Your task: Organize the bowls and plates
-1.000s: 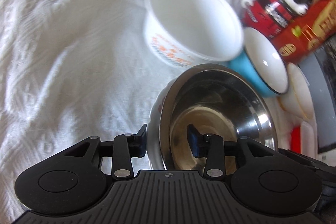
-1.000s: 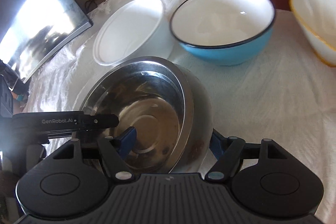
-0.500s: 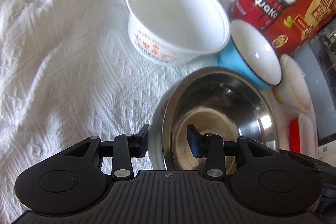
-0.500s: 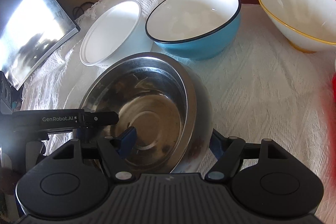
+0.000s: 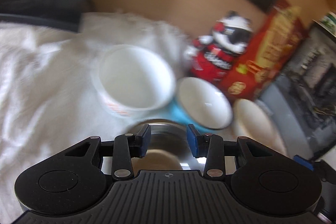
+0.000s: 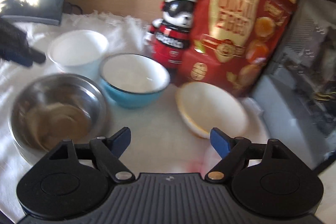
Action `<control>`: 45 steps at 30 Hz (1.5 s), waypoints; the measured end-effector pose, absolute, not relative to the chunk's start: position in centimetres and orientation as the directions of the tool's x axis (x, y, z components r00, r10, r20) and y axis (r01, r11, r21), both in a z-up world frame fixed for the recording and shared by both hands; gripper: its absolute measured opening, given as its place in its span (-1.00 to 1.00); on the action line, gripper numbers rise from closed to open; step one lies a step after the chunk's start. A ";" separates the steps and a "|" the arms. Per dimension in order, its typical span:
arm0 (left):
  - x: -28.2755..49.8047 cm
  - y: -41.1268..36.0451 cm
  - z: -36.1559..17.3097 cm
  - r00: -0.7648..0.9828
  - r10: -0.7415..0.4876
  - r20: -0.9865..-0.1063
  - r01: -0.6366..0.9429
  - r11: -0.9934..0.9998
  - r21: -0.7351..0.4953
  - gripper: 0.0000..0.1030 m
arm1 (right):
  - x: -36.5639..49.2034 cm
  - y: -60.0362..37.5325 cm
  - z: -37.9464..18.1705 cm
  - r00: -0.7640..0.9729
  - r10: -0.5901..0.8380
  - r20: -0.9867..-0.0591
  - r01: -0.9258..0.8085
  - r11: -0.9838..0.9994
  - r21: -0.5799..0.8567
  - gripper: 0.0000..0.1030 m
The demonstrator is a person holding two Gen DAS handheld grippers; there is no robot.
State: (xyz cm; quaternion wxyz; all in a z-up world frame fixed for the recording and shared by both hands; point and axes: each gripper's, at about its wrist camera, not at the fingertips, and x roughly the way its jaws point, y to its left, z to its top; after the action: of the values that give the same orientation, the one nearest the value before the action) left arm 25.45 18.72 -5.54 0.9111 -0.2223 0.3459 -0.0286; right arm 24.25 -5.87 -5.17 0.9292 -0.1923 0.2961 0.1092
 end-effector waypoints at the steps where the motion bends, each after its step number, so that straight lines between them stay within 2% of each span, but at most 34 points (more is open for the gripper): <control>1: 25.7 17.5 -5.3 0.752 -0.228 -0.619 -0.084 0.898 -0.432 -0.21 | 24.4 -7.0 -5.2 0.801 0.070 -0.595 -0.297 0.909 -0.292 0.64; 5: 27.4 11.6 -5.1 0.683 -0.340 -0.647 0.014 0.891 -0.454 -0.21 | 25.3 -11.7 -5.6 0.779 -0.002 -0.627 -0.241 0.922 -0.302 0.64; 10: 29.2 4.3 -6.3 0.583 -0.428 -0.690 0.099 0.881 -0.463 -0.21 | 25.8 -18.3 -6.5 0.713 0.057 -0.699 -0.248 0.953 -0.175 0.64; 18: 30.0 -2.1 -8.5 0.523 -0.412 -0.746 0.087 0.897 -0.434 -0.21 | 27.8 -26.5 -9.1 0.594 0.176 -0.785 -0.186 0.979 0.079 0.67; 23: 30.6 -3.4 -9.1 0.537 -0.391 -0.747 0.033 0.895 -0.444 -0.21 | 28.4 -27.8 -9.9 0.585 0.228 -0.778 -0.228 0.967 0.112 0.67; 25: 31.2 -4.0 -9.3 0.543 -0.372 -0.753 0.017 0.901 -0.433 -0.29 | 28.6 -27.7 -9.9 0.591 0.264 -0.763 -0.242 0.959 0.145 0.65; 26: 31.5 -4.2 -9.5 0.537 -0.361 -0.762 0.006 0.905 -0.424 -0.32 | 28.7 -27.7 -10.0 0.595 0.288 -0.750 -0.250 0.954 0.168 0.60; 28: 31.8 -4.6 -9.8 0.522 -0.354 -0.776 -0.010 0.907 -0.420 -0.46 | 29.2 -27.6 -10.4 0.592 0.307 -0.745 -0.246 0.949 0.196 0.28; 31: 31.9 -5.0 -10.6 0.483 -0.370 -0.794 -0.023 0.901 -0.434 -0.56 | 29.9 -27.4 -11.1 0.569 0.336 -0.751 -0.240 0.941 0.239 -0.08; 32: 31.9 -5.2 -10.8 0.470 -0.383 -0.795 -0.021 0.896 -0.444 -0.57 | 30.1 -27.3 -11.4 0.555 0.350 -0.754 -0.247 0.936 0.252 -0.13; 38: 31.9 -6.6 -10.7 0.430 -0.443 -0.787 0.070 0.885 -0.460 -0.56 | 29.2 -27.5 -11.4 0.546 0.350 -0.761 -0.256 0.935 0.246 -0.16; 45: 32.6 -8.7 -11.3 0.361 -0.520 -0.775 0.161 0.853 -0.497 -0.55 | 27.5 -29.3 -11.3 0.564 0.252 -0.786 -0.159 0.968 0.196 -0.13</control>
State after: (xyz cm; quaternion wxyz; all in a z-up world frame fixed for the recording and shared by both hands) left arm 32.58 -8.69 -11.34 0.8070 -0.1708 0.5245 -0.2108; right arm 27.47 -29.35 -11.32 0.8828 0.0515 0.4521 0.1166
